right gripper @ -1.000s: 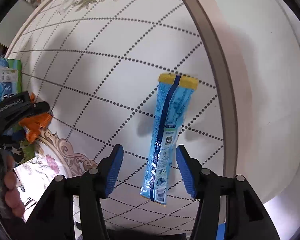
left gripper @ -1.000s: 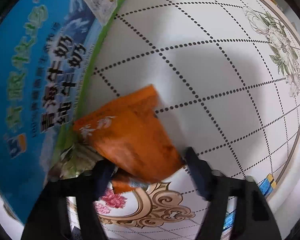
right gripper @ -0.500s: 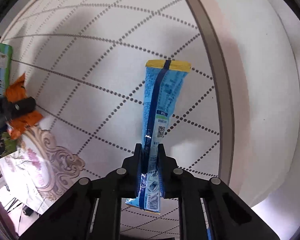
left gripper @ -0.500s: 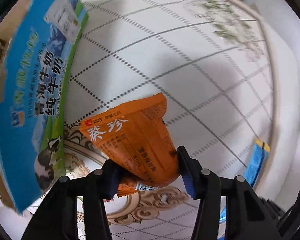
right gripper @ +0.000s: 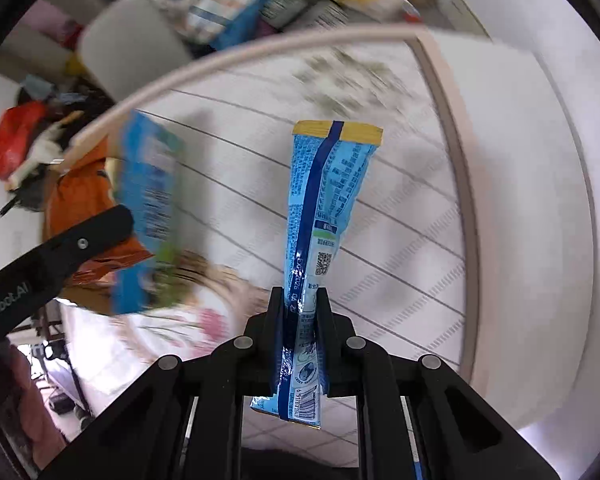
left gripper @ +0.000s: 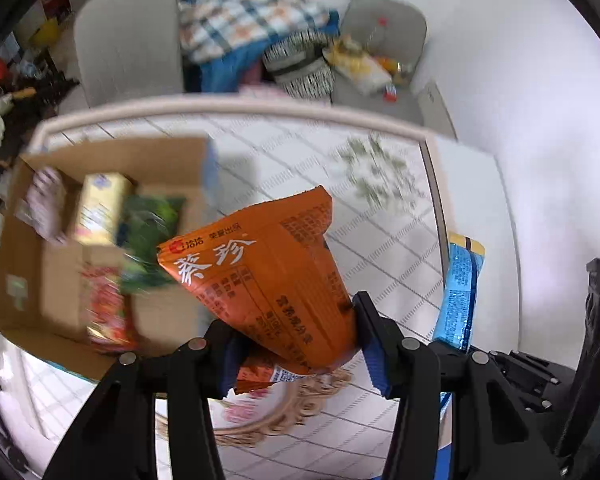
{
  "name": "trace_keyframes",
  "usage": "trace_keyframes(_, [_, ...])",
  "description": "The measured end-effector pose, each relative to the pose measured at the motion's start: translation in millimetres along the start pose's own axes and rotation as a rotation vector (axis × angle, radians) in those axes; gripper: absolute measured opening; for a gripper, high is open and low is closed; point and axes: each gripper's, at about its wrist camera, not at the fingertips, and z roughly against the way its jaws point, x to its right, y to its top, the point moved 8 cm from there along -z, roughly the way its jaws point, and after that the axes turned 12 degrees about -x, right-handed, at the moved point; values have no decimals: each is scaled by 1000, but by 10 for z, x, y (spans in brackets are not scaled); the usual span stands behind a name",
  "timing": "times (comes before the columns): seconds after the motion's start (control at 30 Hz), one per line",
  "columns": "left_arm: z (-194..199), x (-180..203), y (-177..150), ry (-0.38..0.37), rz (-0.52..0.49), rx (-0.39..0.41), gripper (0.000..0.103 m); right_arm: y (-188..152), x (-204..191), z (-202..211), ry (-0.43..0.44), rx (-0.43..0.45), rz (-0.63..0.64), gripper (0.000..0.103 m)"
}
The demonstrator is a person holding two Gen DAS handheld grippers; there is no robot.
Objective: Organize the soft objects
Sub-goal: 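Place the orange bag and blue stick package into the box, opening both tools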
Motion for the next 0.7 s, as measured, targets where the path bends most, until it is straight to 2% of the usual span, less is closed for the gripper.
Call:
trace_keyframes(0.03, [119, -110, 20, 1, 0, 21, 48, 24, -76, 92, 10, 9, 15, 14])
trace_keyframes(0.13, [398, -525, 92, 16, -10, 62, 48, 44, -666, 320, 48, 39, 88, 14])
trace_keyframes(0.3, [529, -1200, 92, 18, -13, 43, 48, 116, -1534, 291, 22, 56, 162, 14])
trace_keyframes(0.47, [428, -1943, 36, 74, -27, -9, 48, 320, -2209, -154, -18, 36, 163, 14])
trace_keyframes(0.7, [-127, -2567, -2, 116, -11, -105, 48, 560, -2565, -922, -92, -38, 113, 14])
